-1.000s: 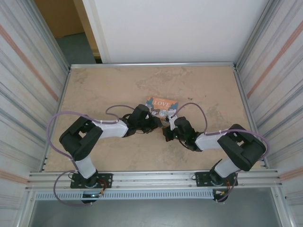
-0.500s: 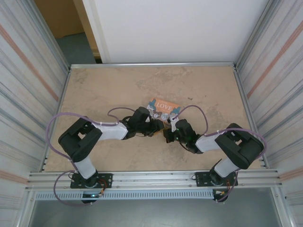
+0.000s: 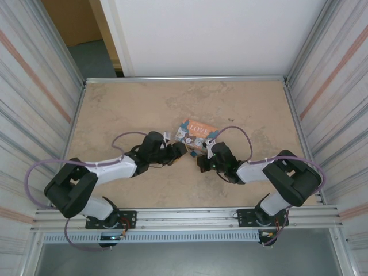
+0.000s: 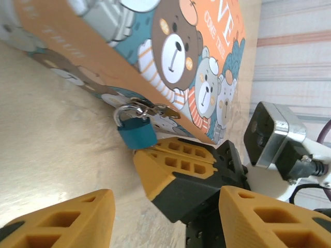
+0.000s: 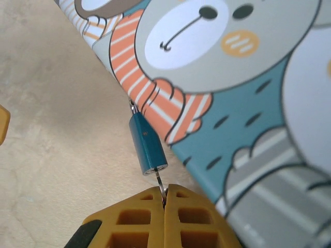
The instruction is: Unlock a padlock with a key
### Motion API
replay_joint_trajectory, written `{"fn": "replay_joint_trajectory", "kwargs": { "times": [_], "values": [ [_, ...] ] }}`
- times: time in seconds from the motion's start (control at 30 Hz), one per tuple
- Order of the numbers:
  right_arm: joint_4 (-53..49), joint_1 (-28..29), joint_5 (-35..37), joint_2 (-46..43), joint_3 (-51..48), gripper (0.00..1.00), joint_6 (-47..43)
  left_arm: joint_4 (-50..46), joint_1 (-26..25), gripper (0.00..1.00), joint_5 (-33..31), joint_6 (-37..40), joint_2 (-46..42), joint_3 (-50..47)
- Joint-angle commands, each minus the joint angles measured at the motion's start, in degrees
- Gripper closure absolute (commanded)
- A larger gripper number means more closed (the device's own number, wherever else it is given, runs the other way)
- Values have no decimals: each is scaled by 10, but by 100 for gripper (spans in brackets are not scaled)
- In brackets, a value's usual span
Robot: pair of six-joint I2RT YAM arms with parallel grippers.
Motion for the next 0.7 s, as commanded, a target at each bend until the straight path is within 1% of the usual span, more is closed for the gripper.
{"fn": "replay_joint_trajectory", "kwargs": {
  "times": [0.0, 0.13, 0.27, 0.5, 0.67],
  "values": [
    [-63, -9, -50, -20, 31, 100, 37, 24, 7, 42, -17, 6, -36, -25],
    [-101, -29, -98, -24, 50, 100, 60, 67, 12, 39, -17, -9, -52, -54],
    [-109, -41, -142, -20, 60, 100, 90, 128, 15, 38, -13, -38, -43, -83],
    [-118, -41, -148, -25, 60, 100, 137, 210, 15, 42, -16, -75, -14, -108],
    [-114, -41, -152, -20, 60, 100, 184, 204, 11, 45, -27, -70, -10, -104]
  ]
}}
